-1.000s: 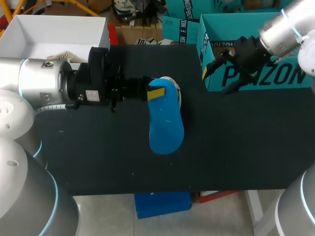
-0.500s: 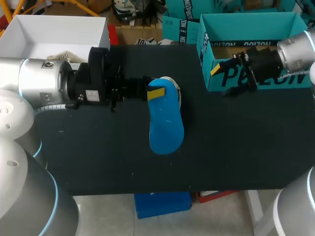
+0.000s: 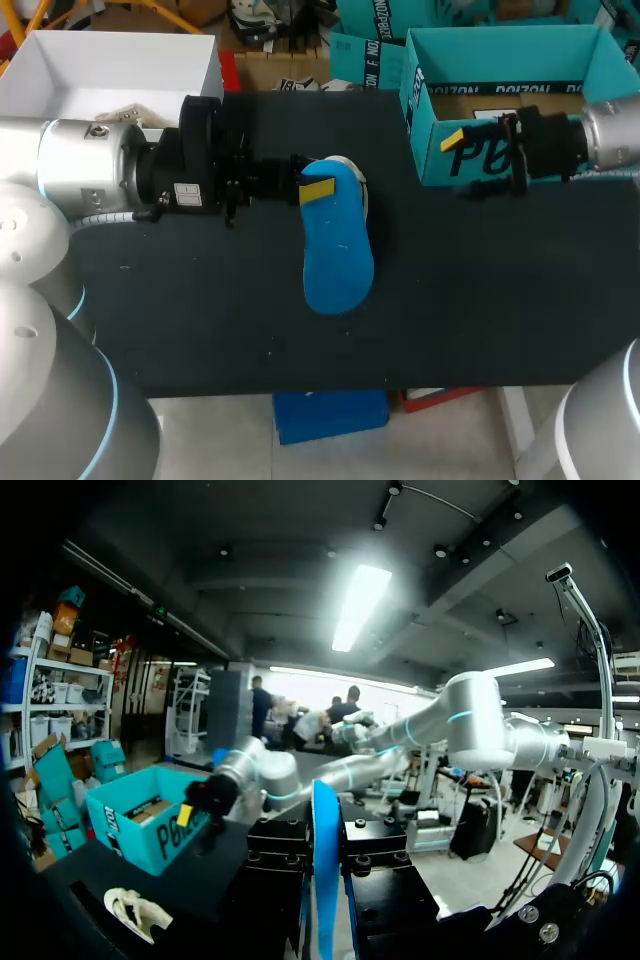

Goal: Take the shoe out of the shoebox, open the shoe tongue, remove and reinsert the insole, then place the shoe into the shoebox

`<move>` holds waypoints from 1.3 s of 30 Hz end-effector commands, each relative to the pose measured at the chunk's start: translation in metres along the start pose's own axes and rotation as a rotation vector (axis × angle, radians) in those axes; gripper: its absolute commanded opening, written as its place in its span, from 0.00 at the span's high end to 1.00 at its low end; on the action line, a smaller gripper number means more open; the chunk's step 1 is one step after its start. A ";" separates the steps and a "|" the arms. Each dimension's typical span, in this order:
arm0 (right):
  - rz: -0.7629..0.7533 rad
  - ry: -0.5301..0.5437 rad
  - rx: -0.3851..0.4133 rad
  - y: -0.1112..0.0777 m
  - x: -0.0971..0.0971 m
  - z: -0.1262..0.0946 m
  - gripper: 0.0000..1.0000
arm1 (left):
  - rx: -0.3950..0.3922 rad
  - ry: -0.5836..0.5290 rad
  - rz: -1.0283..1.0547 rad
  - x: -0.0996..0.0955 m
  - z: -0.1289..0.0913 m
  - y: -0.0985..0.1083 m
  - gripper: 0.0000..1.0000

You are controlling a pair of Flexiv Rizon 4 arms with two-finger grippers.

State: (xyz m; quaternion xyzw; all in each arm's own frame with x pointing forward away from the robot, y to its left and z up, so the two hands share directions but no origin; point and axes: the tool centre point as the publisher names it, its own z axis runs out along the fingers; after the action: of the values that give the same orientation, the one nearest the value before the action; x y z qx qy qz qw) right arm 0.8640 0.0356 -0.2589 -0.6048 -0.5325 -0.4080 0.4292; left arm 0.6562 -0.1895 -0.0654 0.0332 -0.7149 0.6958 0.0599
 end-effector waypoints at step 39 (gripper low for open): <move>0.009 0.076 0.016 -0.007 -0.005 0.001 0.00 | -0.176 -0.083 1.158 -0.060 0.002 0.005 1.00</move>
State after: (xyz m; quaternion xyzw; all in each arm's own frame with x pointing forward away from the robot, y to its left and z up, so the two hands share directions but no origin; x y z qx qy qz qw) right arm 0.8562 0.0340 -0.2619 -0.5879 -0.5165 -0.4240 0.4559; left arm 0.7146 -0.1894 -0.0768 -0.3395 -0.6763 0.5523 -0.3497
